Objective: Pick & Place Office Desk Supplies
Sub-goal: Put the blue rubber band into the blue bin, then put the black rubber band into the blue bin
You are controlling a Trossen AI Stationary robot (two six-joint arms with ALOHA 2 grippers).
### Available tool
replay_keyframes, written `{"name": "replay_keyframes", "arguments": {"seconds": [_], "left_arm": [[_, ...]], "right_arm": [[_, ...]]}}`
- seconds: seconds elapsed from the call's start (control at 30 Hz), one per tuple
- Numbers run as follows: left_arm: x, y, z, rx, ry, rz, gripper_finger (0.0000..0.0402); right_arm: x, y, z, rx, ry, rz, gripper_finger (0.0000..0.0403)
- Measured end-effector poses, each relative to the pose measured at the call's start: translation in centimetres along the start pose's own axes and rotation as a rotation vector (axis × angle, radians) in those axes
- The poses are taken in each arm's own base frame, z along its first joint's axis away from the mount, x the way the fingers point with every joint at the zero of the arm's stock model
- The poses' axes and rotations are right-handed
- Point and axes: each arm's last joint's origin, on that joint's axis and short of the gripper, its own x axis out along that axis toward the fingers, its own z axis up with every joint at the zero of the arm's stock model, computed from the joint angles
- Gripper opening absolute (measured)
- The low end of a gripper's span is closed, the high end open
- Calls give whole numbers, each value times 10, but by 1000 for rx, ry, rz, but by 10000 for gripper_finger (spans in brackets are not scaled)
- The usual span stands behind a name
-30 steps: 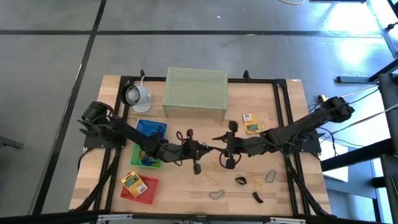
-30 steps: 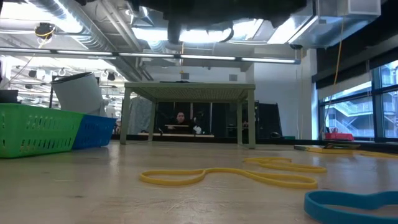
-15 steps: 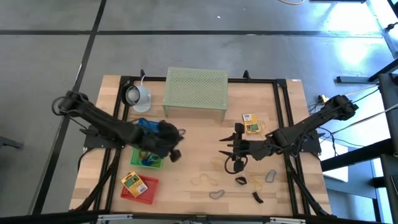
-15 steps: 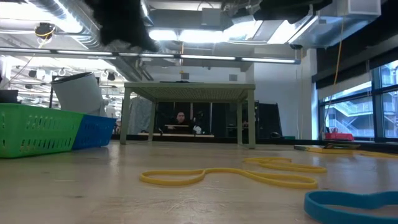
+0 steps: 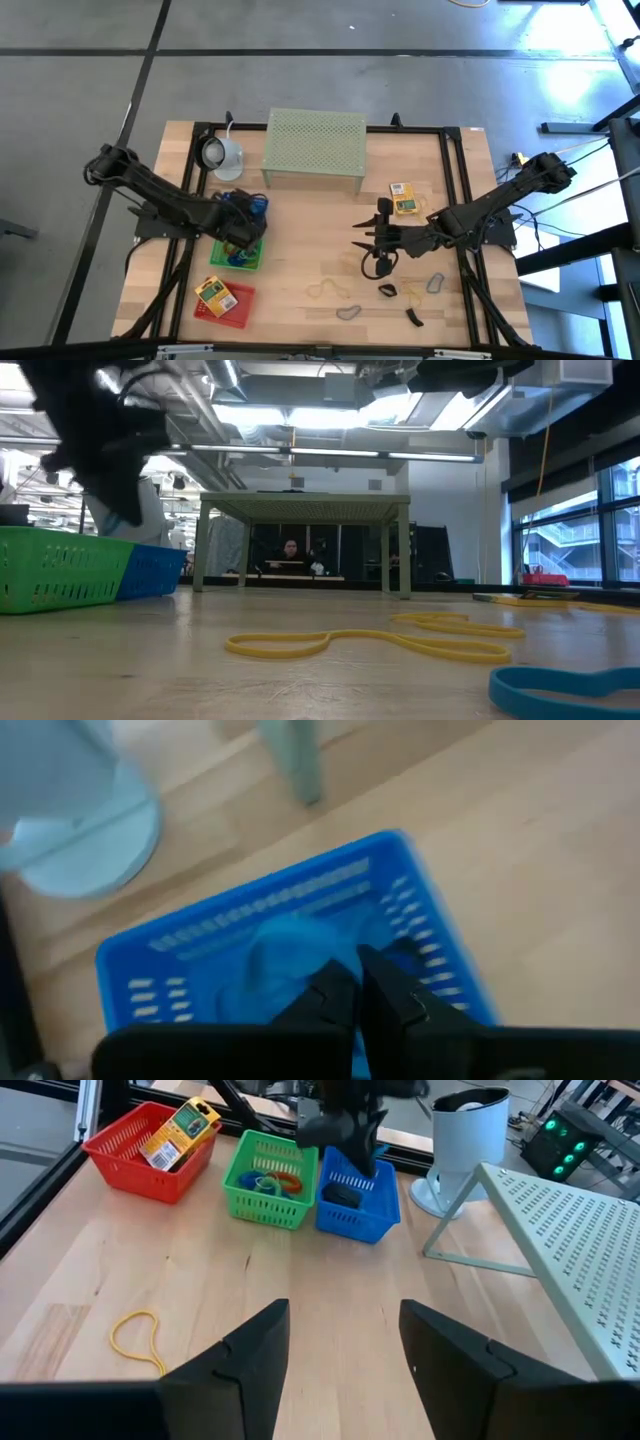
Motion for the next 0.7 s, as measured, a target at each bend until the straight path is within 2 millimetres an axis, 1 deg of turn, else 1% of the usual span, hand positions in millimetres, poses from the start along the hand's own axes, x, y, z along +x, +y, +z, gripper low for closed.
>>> {"name": "replay_keyframes", "arguments": {"seconds": [0.17,0.33,0.57,0.7], "left_arm": [[13,8,-11,-66,8,26,8],[17,11,-14,-62,10,35,26],[17,11,-15,-61,32,33,75],[15,13,-18,-51,147,41,104]], "right_arm": [[0,0,0,-2,3,-1,191],[0,0,0,-2,3,-1,191],[0,0,0,36,4,6,191],[2,2,-5,116,49,28,191]]}}
